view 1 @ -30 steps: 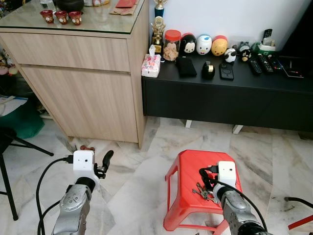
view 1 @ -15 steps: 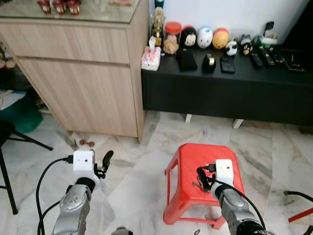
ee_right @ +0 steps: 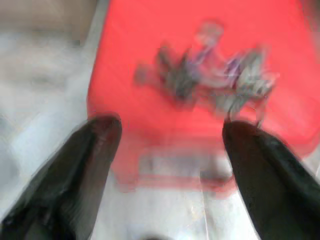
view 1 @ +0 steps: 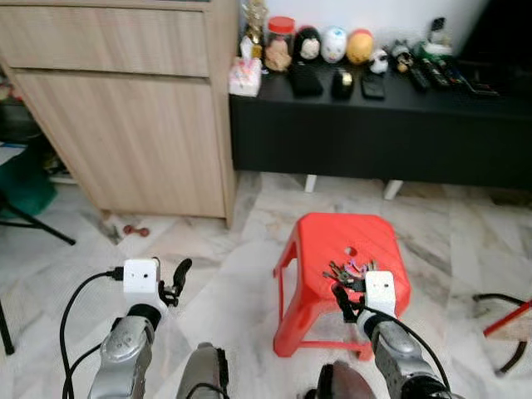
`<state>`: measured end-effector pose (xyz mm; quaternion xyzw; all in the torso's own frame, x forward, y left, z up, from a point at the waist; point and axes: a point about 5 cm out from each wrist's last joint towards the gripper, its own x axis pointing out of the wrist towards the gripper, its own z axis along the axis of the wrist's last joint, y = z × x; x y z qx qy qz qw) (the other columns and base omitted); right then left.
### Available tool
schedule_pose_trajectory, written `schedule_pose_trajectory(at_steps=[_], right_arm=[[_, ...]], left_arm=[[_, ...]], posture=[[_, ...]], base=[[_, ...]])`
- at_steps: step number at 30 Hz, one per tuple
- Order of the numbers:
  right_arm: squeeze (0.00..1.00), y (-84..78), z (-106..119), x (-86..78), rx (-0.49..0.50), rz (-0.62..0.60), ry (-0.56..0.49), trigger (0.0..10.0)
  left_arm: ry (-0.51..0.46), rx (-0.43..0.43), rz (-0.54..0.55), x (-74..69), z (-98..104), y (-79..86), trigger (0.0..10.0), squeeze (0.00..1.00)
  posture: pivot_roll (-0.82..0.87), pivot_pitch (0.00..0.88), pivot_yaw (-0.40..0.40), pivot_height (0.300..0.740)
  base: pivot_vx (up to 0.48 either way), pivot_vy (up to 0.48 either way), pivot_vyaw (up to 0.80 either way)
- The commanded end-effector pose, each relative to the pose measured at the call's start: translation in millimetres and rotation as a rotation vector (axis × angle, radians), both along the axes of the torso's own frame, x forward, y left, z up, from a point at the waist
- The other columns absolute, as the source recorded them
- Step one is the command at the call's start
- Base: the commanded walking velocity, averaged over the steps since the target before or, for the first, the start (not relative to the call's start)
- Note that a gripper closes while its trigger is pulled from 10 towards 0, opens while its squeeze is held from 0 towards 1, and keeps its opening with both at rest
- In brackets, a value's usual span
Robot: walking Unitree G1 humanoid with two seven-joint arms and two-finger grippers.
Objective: Hang keys on a hook
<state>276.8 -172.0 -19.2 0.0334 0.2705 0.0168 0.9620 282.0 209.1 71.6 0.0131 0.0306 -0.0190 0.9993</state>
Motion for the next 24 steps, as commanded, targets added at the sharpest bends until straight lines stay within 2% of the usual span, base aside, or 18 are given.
schedule_pose_trajectory(at_steps=[1,13,18,24], right_arm=[[0.0,3.3,2.1,2.7,0.003,0.01,-0.009,10.0],[0.0,3.1,3.1,3.3,0.004,0.004,-0.02,10.0],[0.0,-2.3,8.8,7.5,0.001,-0.047,-0.065,10.0],[0.0,-3.2,13.1,11.5,0.005,-0.053,-0.088,10.0]], left_arm=[[0.081,-0.005,0.019,-9.2,-16.1,3.8,10.0,0.0],[0.043,-0.029,0.033,-6.1,-9.2,5.4,10.0,0.0],[0.038,-0.035,0.03,-6.2,-8.6,5.1,10.0,0.0],[0.04,-0.032,0.035,-6.6,-8.9,5.7,10.0,0.0]], posture=[[0.2,0.154,-0.051,0.63],[0.2,0.153,-0.05,0.63],[0.2,0.153,-0.051,0.63],[0.2,0.152,-0.051,0.63]], base=[[0.0,0.0,0.0],[0.0,0.0,0.0],[0.28,0.0,0.0],[0.35,0.0,0.0]])
